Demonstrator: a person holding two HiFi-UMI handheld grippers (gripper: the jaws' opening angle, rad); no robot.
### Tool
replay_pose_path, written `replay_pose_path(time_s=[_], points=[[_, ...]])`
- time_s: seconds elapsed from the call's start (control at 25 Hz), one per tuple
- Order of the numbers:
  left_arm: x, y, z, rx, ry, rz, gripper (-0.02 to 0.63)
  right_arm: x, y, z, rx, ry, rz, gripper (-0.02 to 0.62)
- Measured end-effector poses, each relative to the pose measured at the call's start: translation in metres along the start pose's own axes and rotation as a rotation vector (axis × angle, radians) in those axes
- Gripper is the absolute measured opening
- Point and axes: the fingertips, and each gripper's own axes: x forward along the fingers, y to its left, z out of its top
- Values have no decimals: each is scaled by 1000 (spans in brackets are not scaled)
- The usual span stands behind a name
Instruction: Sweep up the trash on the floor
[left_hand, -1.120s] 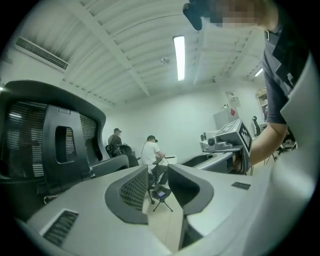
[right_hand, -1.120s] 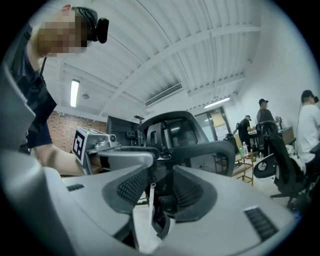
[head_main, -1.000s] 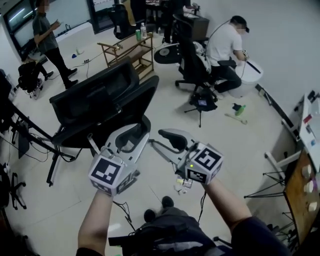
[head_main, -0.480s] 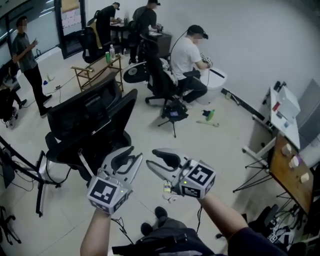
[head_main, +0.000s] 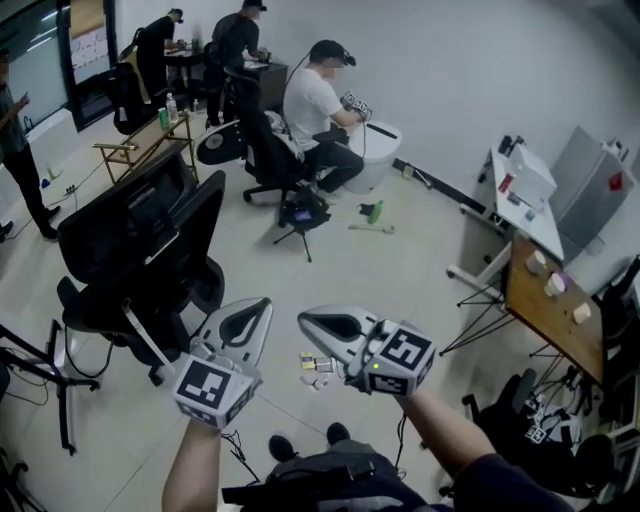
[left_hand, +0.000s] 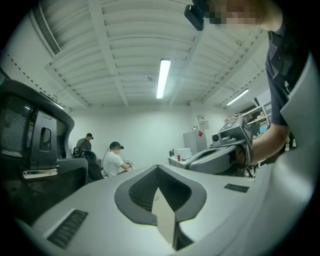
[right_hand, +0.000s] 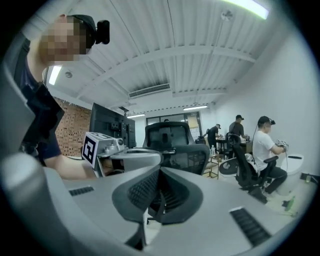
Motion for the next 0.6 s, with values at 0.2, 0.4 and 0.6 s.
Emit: replay_pose_path(time_s=[0.2,0.4,0.6], points=[[13,-20,-8,-32,27,-45,0,-20,-3,-5,61,-6,-7,6],[33,-61,-18,-18,70,-83,0,-54,-18,-7,103,-41,-38,6],[61,-106,-14,34,105,-109,0,-96,-36,-14,103,-61,-91,8]])
